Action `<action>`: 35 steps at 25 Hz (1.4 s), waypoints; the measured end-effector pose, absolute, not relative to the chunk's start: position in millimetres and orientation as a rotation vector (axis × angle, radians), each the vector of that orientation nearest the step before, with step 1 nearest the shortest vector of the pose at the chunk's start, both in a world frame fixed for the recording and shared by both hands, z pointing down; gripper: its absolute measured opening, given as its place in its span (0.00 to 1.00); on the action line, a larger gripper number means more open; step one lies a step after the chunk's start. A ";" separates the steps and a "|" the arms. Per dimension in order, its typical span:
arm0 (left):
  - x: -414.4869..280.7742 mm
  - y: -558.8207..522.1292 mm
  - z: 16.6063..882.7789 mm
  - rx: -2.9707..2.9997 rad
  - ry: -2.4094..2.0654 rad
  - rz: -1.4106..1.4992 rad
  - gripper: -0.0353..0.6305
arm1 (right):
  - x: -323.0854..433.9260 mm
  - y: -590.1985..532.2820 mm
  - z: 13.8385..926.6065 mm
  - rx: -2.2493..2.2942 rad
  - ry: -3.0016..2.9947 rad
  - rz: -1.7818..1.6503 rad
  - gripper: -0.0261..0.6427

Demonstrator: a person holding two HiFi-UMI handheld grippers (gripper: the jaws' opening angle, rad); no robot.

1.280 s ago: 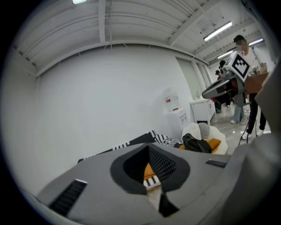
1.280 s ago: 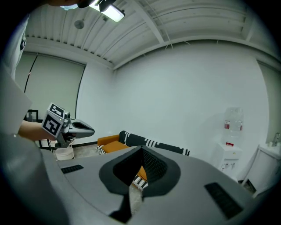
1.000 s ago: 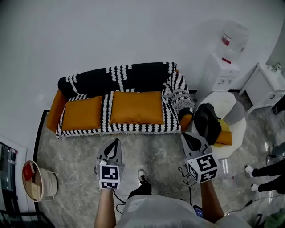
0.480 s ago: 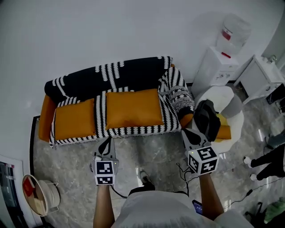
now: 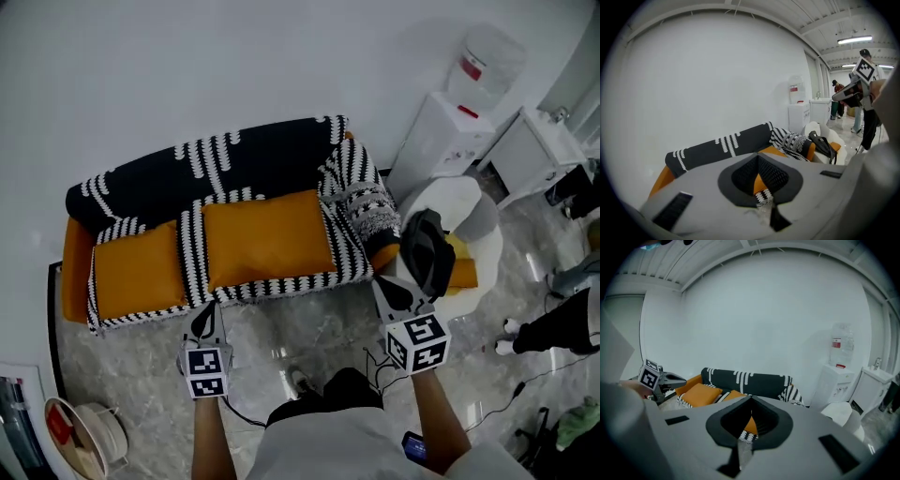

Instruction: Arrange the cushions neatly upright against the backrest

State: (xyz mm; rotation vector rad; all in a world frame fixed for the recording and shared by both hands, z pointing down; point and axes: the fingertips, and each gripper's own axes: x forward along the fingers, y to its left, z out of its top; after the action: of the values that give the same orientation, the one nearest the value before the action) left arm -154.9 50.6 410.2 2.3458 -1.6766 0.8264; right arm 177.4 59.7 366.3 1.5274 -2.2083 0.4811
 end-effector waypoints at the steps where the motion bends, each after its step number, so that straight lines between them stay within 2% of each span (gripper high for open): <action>1: -157.1 46.7 416.0 2.334 -1.675 0.837 0.09 | 176.7 54.9 371.9 1.516 -2.200 0.482 0.04; 9: -163.7 12.2 474.0 2.240 -1.604 0.896 0.11 | 176.2 14.3 440.0 1.463 -2.150 0.557 0.06; 18: -200.0 -36.2 553.3 2.082 -1.579 0.978 0.16 | 184.9 -43.7 533.3 1.398 -2.054 0.648 0.15; 21: -212.4 -45.6 587.6 2.011 -1.539 0.993 0.22 | 189.6 -57.9 569.3 1.374 -2.007 0.682 0.17; 35: -270.7 -83.6 732.5 1.844 -1.520 1.052 0.25 | 191.5 -100.1 728.6 1.237 -1.868 0.751 0.20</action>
State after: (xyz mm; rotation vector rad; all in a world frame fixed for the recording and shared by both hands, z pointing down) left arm -270.7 -83.6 732.5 1.8439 -1.5196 1.0523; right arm 191.5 -100.1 728.6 1.2370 -1.8680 0.7514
